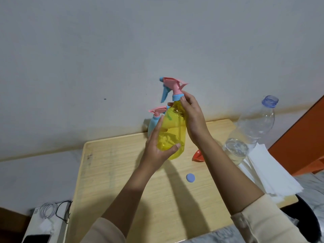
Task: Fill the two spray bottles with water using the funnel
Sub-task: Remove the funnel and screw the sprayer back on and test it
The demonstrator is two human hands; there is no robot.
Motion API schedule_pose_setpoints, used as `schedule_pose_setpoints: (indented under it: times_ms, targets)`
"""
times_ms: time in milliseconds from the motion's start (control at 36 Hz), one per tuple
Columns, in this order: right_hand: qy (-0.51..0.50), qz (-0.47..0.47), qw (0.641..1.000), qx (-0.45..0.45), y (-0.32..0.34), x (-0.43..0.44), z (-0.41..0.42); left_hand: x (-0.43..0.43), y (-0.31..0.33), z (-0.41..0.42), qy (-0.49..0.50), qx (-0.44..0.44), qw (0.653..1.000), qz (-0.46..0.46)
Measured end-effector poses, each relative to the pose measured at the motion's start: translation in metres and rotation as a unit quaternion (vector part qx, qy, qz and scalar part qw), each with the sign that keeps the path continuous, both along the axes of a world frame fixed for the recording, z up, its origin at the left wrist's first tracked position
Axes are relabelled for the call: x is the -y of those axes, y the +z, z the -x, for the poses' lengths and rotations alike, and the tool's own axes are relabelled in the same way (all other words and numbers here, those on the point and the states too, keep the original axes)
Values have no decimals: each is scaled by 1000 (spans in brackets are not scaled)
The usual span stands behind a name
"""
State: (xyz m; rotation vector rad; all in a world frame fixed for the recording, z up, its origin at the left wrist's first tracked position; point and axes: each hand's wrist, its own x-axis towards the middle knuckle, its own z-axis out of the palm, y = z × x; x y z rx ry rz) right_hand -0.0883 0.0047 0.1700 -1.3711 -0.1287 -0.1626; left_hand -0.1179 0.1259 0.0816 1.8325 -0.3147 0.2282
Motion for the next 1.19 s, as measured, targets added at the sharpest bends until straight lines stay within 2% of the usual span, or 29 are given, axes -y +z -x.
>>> schedule_pose_setpoints:
  times_ms: [333,528,750,944,1056,1194]
  targets:
    - [-34,-61,997,21,0,-6,-5,-7,4,-3,3,15,1000,-13]
    - [-58,-83,995,-8,12,-8,-9,-15,8,-10,-1,20,999,-49]
    - [65,-174,982,-26,11,-3,-8,-19,8,-9,-23,21,999,-22]
    - [124,-176,976,-37,9,4,-9,-19,8,-6,-29,9,1000,-9]
    - [86,-139,986,-33,12,6,-12,-18,12,-7,-27,17,999,-18]
    - [-25,-71,997,-18,13,1,-11,-16,15,-7,-16,31,998,-45]
